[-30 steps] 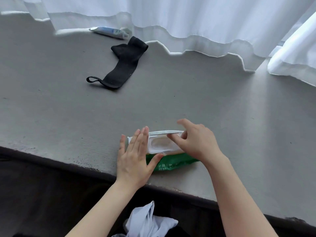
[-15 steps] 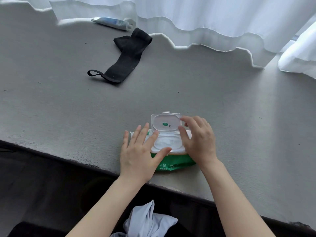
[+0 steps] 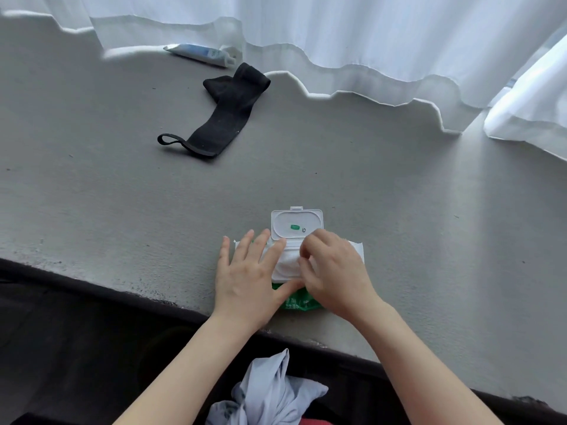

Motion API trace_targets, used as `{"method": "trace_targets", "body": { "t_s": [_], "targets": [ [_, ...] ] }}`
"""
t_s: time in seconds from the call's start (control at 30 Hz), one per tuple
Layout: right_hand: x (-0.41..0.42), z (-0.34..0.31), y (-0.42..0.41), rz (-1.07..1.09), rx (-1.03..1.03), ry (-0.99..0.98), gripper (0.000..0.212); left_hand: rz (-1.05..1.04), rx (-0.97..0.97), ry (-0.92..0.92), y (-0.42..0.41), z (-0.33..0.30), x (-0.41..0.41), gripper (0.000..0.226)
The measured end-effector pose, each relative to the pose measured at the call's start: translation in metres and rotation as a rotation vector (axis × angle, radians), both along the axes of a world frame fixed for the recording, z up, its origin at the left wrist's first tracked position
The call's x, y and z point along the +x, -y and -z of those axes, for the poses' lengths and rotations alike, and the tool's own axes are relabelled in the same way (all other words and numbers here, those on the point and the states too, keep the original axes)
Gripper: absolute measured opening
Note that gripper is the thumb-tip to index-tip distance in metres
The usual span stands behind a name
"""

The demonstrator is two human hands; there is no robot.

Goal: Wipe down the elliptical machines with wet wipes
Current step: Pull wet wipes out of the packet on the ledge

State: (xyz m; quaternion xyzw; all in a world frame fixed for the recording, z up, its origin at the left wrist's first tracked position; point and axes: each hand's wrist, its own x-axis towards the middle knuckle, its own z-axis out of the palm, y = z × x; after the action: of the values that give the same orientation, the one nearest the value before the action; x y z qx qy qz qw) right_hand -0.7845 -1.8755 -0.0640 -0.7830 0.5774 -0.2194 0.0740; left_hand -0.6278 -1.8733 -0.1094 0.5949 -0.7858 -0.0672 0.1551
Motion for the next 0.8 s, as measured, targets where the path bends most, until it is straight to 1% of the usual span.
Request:
{"method": "trace_targets", "body": {
  "t_s": [0.1,0.13,0.17,0.27,0.37,0.43,0.47,0.53,0.6,0.63,0.67,0.7,0.73,0.77,0.8],
  "targets": [
    [-0.003,-0.017,-0.002,0.145,0.173,0.429,0.013,0.009,0.030,0.023,0.000,-0.003,0.000,0.076],
    [-0.006,-0.021,-0.001,0.180,0.185,0.511,0.017,0.008,0.037,0.011,0.000,-0.005,0.000,0.076],
    [-0.009,-0.024,0.000,0.201,0.188,0.552,0.020,0.010,0.041,-0.019,-0.001,-0.006,0.000,0.076],
    [-0.014,-0.028,0.003,0.192,0.247,0.592,0.023,0.049,-0.006,-0.201,-0.001,-0.009,0.002,0.068],
    [-0.012,-0.029,0.001,0.190,0.250,0.597,0.025,0.076,-0.083,-0.464,0.003,-0.015,0.000,0.046],
    [-0.011,-0.029,0.000,0.179,0.235,0.608,0.023,0.068,-0.025,-0.620,0.006,-0.022,-0.005,0.029],
    [-0.011,-0.030,0.000,0.166,0.239,0.610,0.020,0.064,0.028,-0.663,0.008,-0.023,-0.007,0.024],
    [-0.015,-0.032,-0.002,0.136,0.293,0.593,0.015,0.070,0.088,-0.682,0.011,-0.024,-0.007,0.023],
    [-0.021,-0.033,-0.003,0.071,0.375,0.477,0.016,0.085,0.101,-0.670,0.012,-0.024,-0.005,0.032],
    [-0.024,-0.033,-0.004,0.042,0.384,0.414,0.012,0.083,0.115,-0.666,0.012,-0.024,-0.005,0.037],
    [-0.025,-0.033,-0.004,0.028,0.376,0.411,0.006,0.078,0.126,-0.663,0.012,-0.025,-0.005,0.040],
    [-0.026,-0.034,-0.005,0.036,0.358,0.480,0.004,0.080,0.129,-0.657,0.012,-0.026,-0.006,0.039],
    [-0.026,-0.039,-0.005,0.070,0.331,0.624,0.007,0.090,0.120,-0.638,0.012,-0.026,-0.007,0.035],
    [-0.027,-0.044,-0.004,0.116,0.287,0.793,0.007,0.113,0.104,-0.609,0.012,-0.025,-0.008,0.031],
    [-0.029,-0.049,-0.002,0.163,0.221,0.918,0.006,0.139,0.083,-0.576,0.012,-0.022,-0.008,0.030]
  ]
}}
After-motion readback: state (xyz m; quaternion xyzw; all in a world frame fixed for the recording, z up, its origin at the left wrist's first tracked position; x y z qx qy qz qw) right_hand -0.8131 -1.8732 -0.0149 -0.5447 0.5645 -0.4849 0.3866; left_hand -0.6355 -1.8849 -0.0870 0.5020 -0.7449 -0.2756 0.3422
